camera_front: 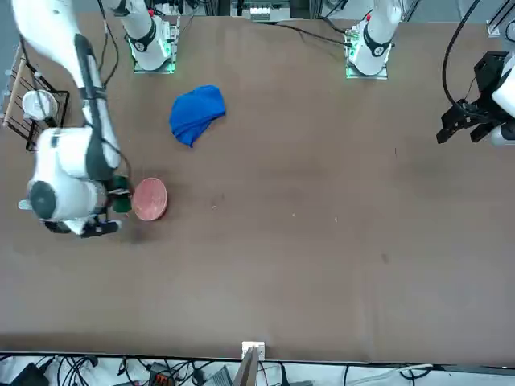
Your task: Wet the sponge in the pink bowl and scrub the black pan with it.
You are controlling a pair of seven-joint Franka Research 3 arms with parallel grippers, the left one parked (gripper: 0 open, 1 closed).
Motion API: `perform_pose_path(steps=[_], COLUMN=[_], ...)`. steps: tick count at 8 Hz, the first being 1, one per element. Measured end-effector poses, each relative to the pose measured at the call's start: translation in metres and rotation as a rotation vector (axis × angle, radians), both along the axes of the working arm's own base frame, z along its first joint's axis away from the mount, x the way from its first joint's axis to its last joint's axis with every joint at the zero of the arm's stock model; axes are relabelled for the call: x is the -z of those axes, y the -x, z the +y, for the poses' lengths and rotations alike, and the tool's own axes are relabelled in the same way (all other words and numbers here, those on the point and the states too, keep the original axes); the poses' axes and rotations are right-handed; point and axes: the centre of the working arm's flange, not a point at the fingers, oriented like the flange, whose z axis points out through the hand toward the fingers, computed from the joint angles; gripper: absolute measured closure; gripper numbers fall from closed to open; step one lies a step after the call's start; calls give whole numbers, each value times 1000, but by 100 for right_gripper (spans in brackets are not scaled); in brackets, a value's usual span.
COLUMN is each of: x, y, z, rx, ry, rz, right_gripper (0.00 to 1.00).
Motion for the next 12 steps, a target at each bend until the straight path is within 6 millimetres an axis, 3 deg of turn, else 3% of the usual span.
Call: perform_pose_path(steps=[2, 4, 7, 12], x=[-6, 3, 40, 88], y=[8, 14, 20, 24], z=[-96, -157, -216, -264], rx=[76, 155, 203, 190], ry=[-21, -10, 6, 25], rz=[-22, -66, -91, -108], right_gripper=[67, 66, 61, 56])
